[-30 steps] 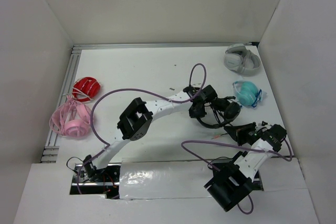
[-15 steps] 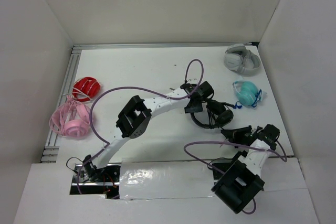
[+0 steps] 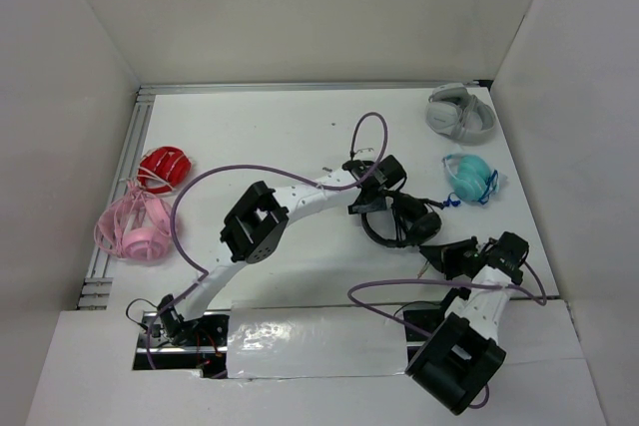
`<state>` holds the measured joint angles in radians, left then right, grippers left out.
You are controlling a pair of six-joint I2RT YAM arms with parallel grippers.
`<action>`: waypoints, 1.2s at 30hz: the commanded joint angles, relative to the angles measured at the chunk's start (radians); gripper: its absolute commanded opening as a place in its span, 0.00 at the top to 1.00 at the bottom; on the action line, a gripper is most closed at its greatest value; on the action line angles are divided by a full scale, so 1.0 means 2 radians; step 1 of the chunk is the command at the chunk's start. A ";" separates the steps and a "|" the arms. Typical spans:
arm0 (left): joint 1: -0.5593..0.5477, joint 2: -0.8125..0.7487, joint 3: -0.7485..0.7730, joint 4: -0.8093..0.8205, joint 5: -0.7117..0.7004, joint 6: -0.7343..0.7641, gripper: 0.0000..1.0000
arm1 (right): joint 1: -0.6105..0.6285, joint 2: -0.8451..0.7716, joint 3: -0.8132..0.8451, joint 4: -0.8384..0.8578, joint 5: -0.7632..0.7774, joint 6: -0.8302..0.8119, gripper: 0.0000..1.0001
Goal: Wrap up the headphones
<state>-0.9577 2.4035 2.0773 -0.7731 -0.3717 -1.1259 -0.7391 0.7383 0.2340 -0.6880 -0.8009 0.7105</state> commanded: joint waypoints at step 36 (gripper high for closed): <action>0.007 -0.129 -0.086 -0.022 0.061 -0.012 0.01 | 0.316 -0.003 0.087 0.151 0.212 0.245 0.76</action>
<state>-0.9649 2.2387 1.9099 -0.7959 -0.2722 -1.1324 -0.1234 0.7174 0.3813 -0.4606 -0.4797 1.1332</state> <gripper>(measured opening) 0.993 0.243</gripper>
